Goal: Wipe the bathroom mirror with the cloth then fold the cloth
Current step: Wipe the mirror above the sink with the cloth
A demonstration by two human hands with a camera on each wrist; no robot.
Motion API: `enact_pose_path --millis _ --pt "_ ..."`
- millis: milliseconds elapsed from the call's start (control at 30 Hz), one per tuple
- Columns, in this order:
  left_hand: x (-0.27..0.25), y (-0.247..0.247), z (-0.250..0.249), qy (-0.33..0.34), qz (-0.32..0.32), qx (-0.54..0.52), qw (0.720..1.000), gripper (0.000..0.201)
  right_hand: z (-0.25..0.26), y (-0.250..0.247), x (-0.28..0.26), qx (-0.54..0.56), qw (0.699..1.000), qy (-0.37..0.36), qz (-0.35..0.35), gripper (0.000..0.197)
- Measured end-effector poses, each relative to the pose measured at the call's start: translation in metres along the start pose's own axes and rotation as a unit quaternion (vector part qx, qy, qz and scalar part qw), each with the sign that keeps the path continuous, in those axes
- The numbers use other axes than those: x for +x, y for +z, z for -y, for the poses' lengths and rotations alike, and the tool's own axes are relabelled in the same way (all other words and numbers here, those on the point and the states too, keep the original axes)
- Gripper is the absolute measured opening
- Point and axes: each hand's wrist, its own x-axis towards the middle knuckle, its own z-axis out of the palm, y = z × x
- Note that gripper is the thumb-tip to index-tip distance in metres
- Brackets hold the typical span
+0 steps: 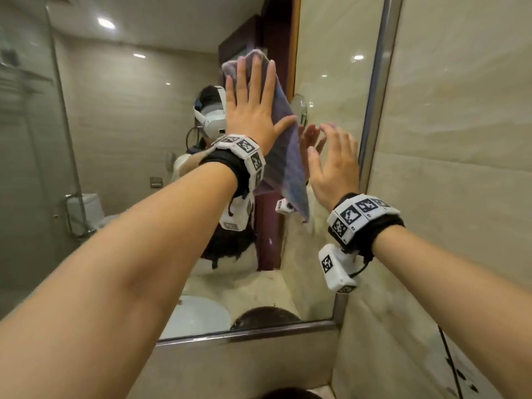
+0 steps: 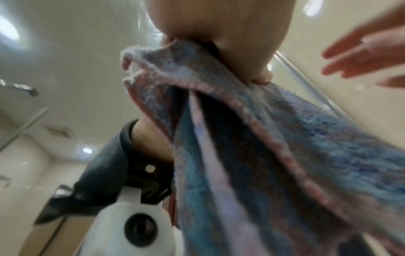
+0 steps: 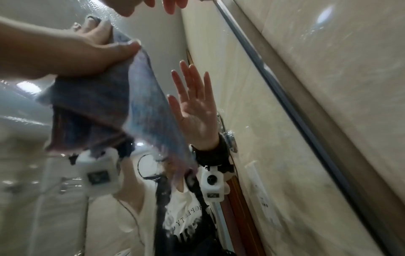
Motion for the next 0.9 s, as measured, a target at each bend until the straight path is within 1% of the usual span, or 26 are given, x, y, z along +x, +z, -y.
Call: enact_pose_path --millis 33,100,133,167,200,300,367,433,500,567,633,667,700,767,833,900 --pt "0.011 -0.006 0.005 -0.01 -0.01 0.003 1.0 0.091 0.004 0.002 0.004 0.001 1.0 -0.027 0.007 0.048" --pt "0.027 -0.016 0.014 -0.021 -0.02 0.009 1.0 0.091 0.012 0.011 0.011 -0.013 0.993 -0.107 0.055 0.055" --pt "0.032 -0.019 0.017 -0.022 -0.024 0.011 0.999 0.091 0.016 0.017 0.014 -0.037 0.985 -0.147 0.079 0.058" --pt "0.036 -0.021 0.019 -0.021 -0.027 0.013 0.999 0.091 0.02 0.023 0.017 -0.071 0.978 -0.173 0.096 0.058" --pt "0.038 -0.022 0.021 -0.019 -0.029 0.013 0.999 0.09 0.023 0.028 0.021 -0.105 0.972 -0.179 0.109 0.058" --pt "0.039 -0.023 0.027 -0.004 -0.026 0.007 1.0 0.086 0.024 0.036 0.04 -0.176 0.965 -0.141 0.138 0.056" --pt "0.04 -0.021 0.033 0.005 -0.035 0.008 0.999 0.079 0.024 0.031 0.056 -0.194 0.962 -0.136 0.139 0.06" --pt "0.044 -0.021 0.04 -0.003 -0.054 0.009 0.999 0.075 0.022 0.022 0.079 -0.212 0.958 -0.121 0.151 0.057" --pt "0.047 -0.022 0.045 -0.014 -0.065 0.013 0.998 0.074 0.02 0.011 0.109 -0.226 0.959 -0.09 0.142 0.054" --pt "0.049 -0.023 0.047 -0.014 -0.068 0.017 0.997 0.073 0.021 -0.003 0.141 -0.216 0.966 -0.05 0.13 0.052" --pt "0.05 -0.023 0.047 -0.013 -0.074 0.015 0.997 0.073 0.024 -0.013 0.163 -0.189 0.97 -0.029 0.153 0.051" --pt "0.05 -0.023 0.046 -0.016 -0.076 0.011 0.997 0.075 0.025 -0.013 0.166 -0.171 0.972 -0.024 0.161 0.052" --pt "0.049 -0.024 0.044 -0.02 -0.073 0.004 0.997 0.078 0.027 -0.013 0.163 -0.151 0.975 -0.019 0.163 0.053" --pt "0.043 -0.022 0.041 -0.02 -0.059 -0.009 0.998 0.087 0.024 -0.006 0.14 -0.131 0.981 -0.017 0.145 0.058" --pt "0.027 -0.014 0.044 -0.009 -0.044 -0.008 0.999 0.093 0.013 0.007 0.1 -0.147 0.979 -0.035 0.138 0.064" --pt "-0.005 0.0 0.051 0.016 -0.036 0.001 0.999 0.093 -0.005 0.018 0.051 -0.161 0.974 -0.063 0.148 0.065"
